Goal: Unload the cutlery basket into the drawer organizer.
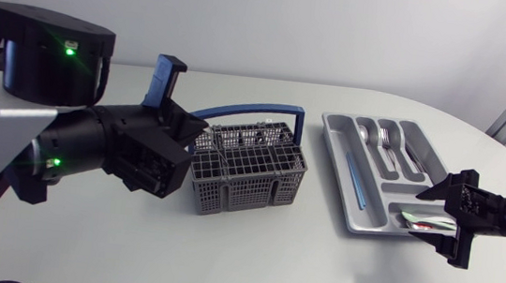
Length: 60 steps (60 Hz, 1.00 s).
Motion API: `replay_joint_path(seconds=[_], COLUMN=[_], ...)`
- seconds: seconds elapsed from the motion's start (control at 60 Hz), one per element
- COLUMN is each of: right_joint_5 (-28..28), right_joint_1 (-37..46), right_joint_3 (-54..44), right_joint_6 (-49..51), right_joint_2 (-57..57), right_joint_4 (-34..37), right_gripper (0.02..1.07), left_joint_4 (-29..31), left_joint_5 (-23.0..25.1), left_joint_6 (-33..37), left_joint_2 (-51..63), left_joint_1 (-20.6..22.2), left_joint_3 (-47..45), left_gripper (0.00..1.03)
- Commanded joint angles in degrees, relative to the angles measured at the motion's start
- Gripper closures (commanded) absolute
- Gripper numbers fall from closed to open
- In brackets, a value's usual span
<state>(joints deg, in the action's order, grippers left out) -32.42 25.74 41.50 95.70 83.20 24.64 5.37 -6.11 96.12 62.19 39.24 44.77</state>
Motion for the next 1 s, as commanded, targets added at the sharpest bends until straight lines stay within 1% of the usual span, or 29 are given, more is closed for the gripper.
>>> replay_joint_path(seconds=[0.0,0.083,0.2,0.3,0.333,0.4,0.5,0.533,0.6,0.683,0.75,0.8,0.85,0.883,0.983], right_joint_5=[-1.59,-3.79,-6.51,-8.62,-8.88,-8.88,-8.00,-6.51,-3.00,3.77,8.34,11.68,16.25,19.50,26.36], right_joint_1=[-0.69,-0.95,-2.18,-4.12,-5.08,-7.63,-11.67,-13.52,-17.74,-24.15,-29.08,-32.77,-37.95,-41.29,-49.38], right_joint_3=[-1.77,-2.65,-4.05,-5.55,-5.81,-5.90,-6.78,-6.95,-6.95,-6.87,-6.95,-6.87,-6.78,-6.87,-6.69], right_joint_6=[-1.22,-3.68,-8.69,-14.58,-17.13,-23.72,-31.89,-36.02,-39.89,-45.60,-48.24,-50.00,-51.58,-52.72,-55.10], right_joint_2=[-3.13,-7.70,-15.70,-24.14,-26.77,-30.90,-35.39,-36.53,-37.76,-37.93,-38.20,-38.20,-38.20,-38.11,-36.00], right_joint_4=[0.41,0.58,0.67,0.58,0.14,-0.91,-3.73,-5.66,-6.89,-9.70,-11.20,-11.90,-12.51,-13.39,-16.12], right_gripper=[0.09,0.09,0.09,0.09,0.09,0.09,0.09,0.09,0.09,0.09,0.10,0.10,0.10,0.10,0.13], left_joint_4=[0.96,1.75,3.42,6.15,6.76,6.59,7.20,8.61,10.45,15.38,17.84,18.89,19.60,19.60,20.39], left_joint_5=[0.04,-0.22,-1.10,-1.27,-1.27,-1.27,-1.89,-1.98,-1.98,-1.63,0.92,1.36,2.77,2.94,3.82], left_joint_6=[2.32,0.83,-7.43,-20.09,-23.08,-31.96,-42.94,-46.63,-53.23,-60.43,-66.06,-68.43,-71.07,-72.12,-74.67], left_joint_2=[-1.73,-2.16,-1.81,-0.32,0.12,2.14,6.80,8.82,12.95,18.40,21.83,23.85,25.78,26.66,28.77], left_joint_1=[0.13,-0.40,-0.84,-0.75,-0.57,0.13,0.48,0.57,0.39,0.48,-0.40,-0.66,-1.01,-1.36,-1.01], left_joint_3=[3.04,4.80,8.22,12.18,12.79,14.82,18.60,20.44,23.96,29.23,32.57,34.50,36.44,37.40,39.25], left_gripper=[1.00,1.00,1.00,1.00,1.00,1.00,1.00,1.00,1.00,1.00,1.00,1.00,1.00,1.00,1.00])
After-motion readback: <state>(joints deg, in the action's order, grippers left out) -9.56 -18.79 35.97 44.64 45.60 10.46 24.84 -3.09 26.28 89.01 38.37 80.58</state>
